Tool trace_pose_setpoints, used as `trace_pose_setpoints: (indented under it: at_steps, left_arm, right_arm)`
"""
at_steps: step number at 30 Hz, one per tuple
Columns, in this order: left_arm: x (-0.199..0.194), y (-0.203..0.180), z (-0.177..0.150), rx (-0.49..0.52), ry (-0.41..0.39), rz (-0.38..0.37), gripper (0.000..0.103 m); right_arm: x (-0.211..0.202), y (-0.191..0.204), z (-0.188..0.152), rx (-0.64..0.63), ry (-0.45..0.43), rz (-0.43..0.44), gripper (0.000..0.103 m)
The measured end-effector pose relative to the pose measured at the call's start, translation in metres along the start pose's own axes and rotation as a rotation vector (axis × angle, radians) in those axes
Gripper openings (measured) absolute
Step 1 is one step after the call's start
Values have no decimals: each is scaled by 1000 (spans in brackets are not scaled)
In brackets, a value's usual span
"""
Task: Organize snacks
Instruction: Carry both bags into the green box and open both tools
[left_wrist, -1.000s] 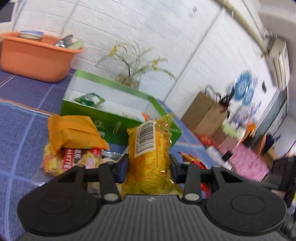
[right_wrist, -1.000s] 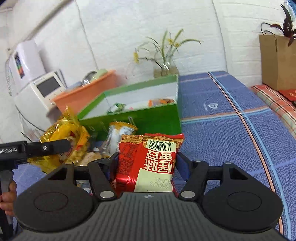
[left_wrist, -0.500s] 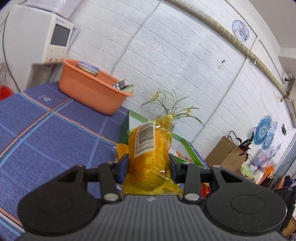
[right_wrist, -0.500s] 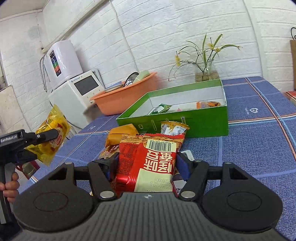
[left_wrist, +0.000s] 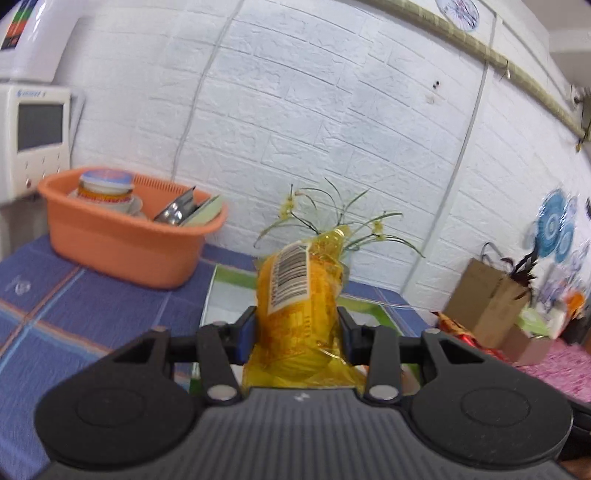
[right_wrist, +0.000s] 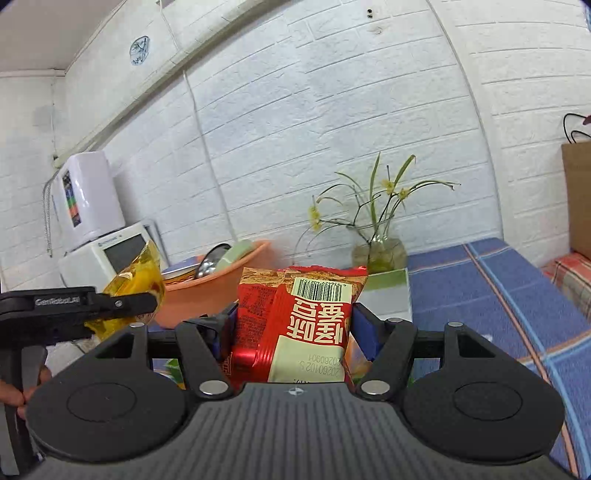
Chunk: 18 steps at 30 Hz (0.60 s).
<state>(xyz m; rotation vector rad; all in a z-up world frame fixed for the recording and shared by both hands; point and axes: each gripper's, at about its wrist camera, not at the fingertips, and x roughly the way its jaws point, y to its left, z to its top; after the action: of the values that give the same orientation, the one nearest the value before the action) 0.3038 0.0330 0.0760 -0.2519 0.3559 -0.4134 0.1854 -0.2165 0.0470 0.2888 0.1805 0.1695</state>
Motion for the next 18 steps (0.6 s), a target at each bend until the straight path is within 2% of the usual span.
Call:
trace_pose_setpoints:
  at_steps: [3,5,7,9,13,14,15,18]
  left_arm:
    - [33,5,-3,-27,-6,55,40]
    - [49,15,-12,-80,-9,62,40]
    - [68,23,-13,-102,68,61,39]
    - [77,27,-14,-100,58,60,39]
    - [92,29,-15,-42,111,48,39]
    - [95,28,-17,-29,126,57,48]
    - [96,28,-19,-19,125,75,68]
    - [93,27,-19,25,120,96,69]
  right_arm:
    - [18,-6,-2,-10,27,-18,103]
    - [30,-6,-4,-31,52,-39,103]
    - [44,-5,-5,-64,81,-56,103]
    - [59,-2,-6,-97,102,-74,103]
    - [89,3,-11,-130,143,-142,103]
    - [95,2,-12,-125,160,-152,103]
    - [99,1,-13,-120,178,-160,103]
    - [98,-1,-14,-114,177,-200,103]
